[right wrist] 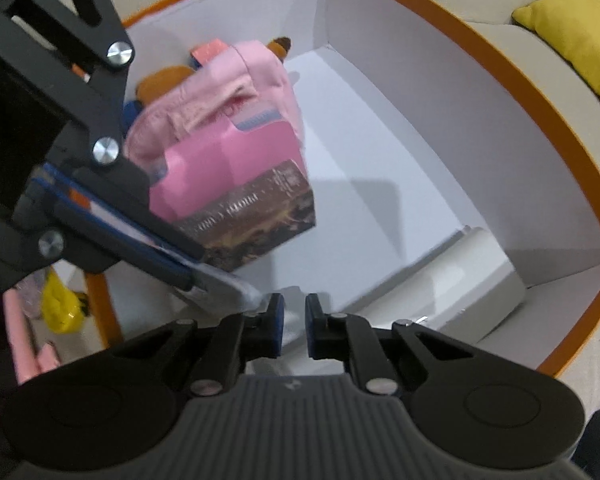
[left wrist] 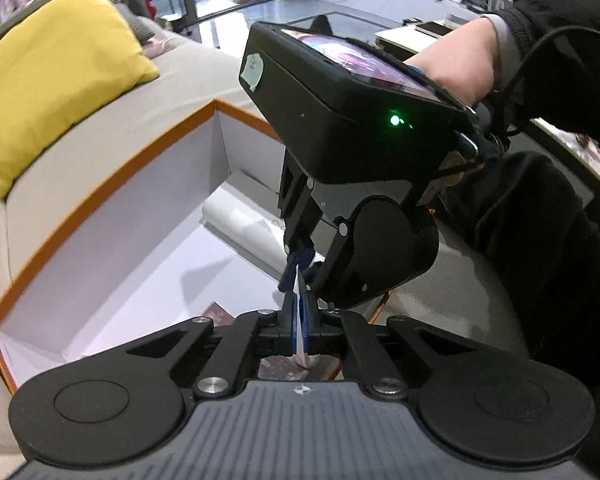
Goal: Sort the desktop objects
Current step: 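Lower the white box into the orange box and open the right gripper while the left releases the tube, then withdraw both tools from the orange box back to the pile, then grasp the pink selfie stick with the right gripper, then grasp the white charger with the left gripper while the right holds the selfie stick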
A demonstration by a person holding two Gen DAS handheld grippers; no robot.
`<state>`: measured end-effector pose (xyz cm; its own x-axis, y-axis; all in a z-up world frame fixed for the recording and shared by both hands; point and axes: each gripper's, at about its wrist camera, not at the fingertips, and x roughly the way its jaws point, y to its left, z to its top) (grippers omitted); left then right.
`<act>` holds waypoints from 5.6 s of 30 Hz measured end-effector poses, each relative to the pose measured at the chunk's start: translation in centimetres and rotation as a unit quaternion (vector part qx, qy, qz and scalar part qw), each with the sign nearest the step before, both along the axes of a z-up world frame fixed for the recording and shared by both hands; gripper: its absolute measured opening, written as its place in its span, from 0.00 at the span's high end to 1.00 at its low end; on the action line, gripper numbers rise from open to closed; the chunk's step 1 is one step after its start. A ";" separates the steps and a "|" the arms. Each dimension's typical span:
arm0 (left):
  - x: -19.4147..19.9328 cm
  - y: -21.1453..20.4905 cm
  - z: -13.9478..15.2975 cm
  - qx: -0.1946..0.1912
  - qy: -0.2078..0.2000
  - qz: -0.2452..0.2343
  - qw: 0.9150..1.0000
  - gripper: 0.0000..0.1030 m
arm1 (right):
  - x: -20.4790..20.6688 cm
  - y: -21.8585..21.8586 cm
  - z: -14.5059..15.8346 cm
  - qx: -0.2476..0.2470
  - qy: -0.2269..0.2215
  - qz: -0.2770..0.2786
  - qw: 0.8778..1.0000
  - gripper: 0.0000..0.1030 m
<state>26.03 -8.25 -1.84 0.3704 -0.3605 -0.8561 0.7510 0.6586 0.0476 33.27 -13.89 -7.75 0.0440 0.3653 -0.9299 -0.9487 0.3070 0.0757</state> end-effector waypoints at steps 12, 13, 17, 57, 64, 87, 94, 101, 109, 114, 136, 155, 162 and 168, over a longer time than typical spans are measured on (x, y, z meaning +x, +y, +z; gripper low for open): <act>-0.3 -0.4 -0.8 -0.004 0.009 -0.032 0.999 0.97 | 1.1 -0.6 -0.2 -0.007 0.067 0.012 0.998 0.97; -0.4 -0.4 -0.8 -0.004 0.009 -0.032 0.999 0.98 | 1.1 -0.6 -0.2 -0.007 0.065 0.011 0.998 0.97; -0.9 -0.3 -1.1 -0.007 0.010 -0.038 0.999 0.97 | 0.7 -0.8 0.2 -0.006 0.037 0.013 0.999 0.96; -22.0 5.3 -2.2 -0.043 0.049 0.121 0.991 0.73 | -22.5 -11.4 0.2 0.124 0.074 -0.301 0.943 0.62; -25.0 3.8 -5.9 -0.002 0.054 0.142 0.988 0.72 | -24.5 -10.4 -4.1 0.099 0.144 -0.350 0.921 0.62; -24.9 4.0 -8.6 -0.003 0.071 0.187 0.980 0.66 | -25.4 -6.4 -5.7 0.119 0.122 -0.364 0.916 0.82; -22.3 2.5 -7.8 -0.062 0.093 0.180 0.977 0.88 | -22.5 -9.2 -3.6 0.174 0.129 -0.412 0.885 1.00; -20.6 2.4 -7.9 -0.091 0.097 0.194 0.972 0.88 | -22.2 -10.2 -5.4 0.156 0.142 -0.455 0.865 0.82; -21.8 2.8 -8.2 -0.069 0.094 0.198 0.973 0.80 | -21.9 -10.1 -8.2 0.187 0.197 -0.482 0.833 0.79; -21.2 4.0 -8.6 -0.099 0.113 0.216 0.965 0.77 | -21.8 -10.4 -8.9 0.213 0.214 -0.496 0.814 0.82; -19.4 2.9 -7.9 -0.143 0.108 0.218 0.959 0.74 | -23.0 -8.7 -2.3 0.190 0.022 -0.447 0.874 0.90; -17.8 6.5 -4.0 0.011 -0.028 0.152 0.988 0.60 | -20.8 -8.1 1.0 0.140 -0.113 -0.408 0.895 0.94; -15.2 6.4 -5.9 0.060 -0.014 0.107 0.992 0.54 | -19.4 -8.0 0.4 0.109 -0.132 -0.391 0.904 0.94; -13.6 6.7 -6.9 0.056 0.026 0.083 0.995 0.54 | -18.5 -7.5 0.0 0.104 -0.129 -0.380 0.910 0.94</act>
